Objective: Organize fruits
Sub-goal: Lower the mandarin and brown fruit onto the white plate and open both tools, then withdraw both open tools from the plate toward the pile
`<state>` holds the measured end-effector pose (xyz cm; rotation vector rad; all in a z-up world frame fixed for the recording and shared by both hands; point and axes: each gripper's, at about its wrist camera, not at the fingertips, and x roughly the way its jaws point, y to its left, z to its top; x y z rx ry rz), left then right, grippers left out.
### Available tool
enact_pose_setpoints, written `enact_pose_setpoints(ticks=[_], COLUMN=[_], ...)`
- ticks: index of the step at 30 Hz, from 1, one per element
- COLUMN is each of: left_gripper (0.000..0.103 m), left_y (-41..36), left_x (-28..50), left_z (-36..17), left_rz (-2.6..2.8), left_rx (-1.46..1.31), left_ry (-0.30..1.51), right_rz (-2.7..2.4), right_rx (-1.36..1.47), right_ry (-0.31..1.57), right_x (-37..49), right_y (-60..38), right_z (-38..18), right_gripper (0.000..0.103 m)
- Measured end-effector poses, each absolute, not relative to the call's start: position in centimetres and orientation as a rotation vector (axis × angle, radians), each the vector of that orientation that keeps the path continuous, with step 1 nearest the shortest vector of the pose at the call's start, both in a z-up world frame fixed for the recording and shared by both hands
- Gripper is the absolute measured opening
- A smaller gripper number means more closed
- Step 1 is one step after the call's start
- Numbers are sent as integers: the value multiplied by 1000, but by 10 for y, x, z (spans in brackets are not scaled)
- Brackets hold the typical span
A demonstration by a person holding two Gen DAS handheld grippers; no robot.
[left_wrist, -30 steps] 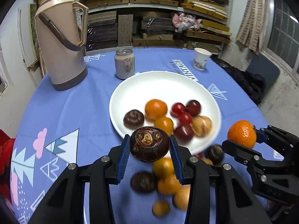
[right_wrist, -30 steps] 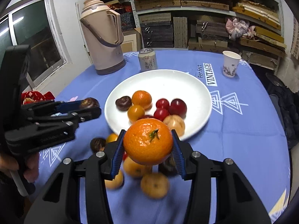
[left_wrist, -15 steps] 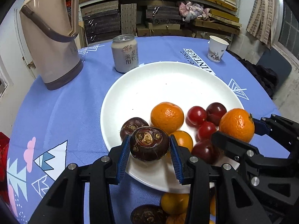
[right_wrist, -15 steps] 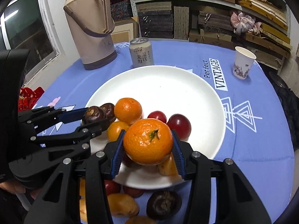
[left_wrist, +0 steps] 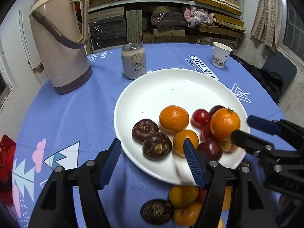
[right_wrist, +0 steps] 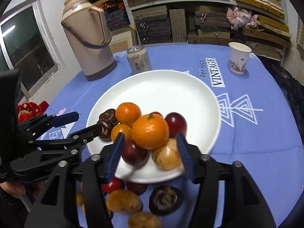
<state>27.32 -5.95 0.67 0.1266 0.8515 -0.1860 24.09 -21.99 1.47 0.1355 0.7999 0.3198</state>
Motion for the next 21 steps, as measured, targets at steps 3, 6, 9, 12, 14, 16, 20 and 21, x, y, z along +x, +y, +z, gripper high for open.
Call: enact_pose_setpoints(ticks=[3,6,9,12,14,16,20,21], left_gripper=[72,73,73,74,83,83,83,83], left_y=[-57,-54,-52,-49,-45,-41,-33,-31], left_x=[258,240,225,211,201,193,181,178], left_z=[10,9,6,3,-1,-4,-11,-12], left_rz=[-182,-199,-207,-215,-216,-212,-215,-216], left_rx=[133,140,155,149,140,129,107,105], left_ry=[836,832,830,832,838,839,855,859], right_rz=[314,309,298,280,280,277,276,276], right_rx=[152,175,169,145,143,145,150,152], right_ry=[795,789,792,813,821,828,850,854], right_x=[223,202,182,165,157,150,140,137], right_y=[-229,-238,-244,-245,-245,-245,-243,-243], right_z=[16,17,15,10,7,3,-7,-9], right_gripper=[65,72,76,76,76,76,76,76])
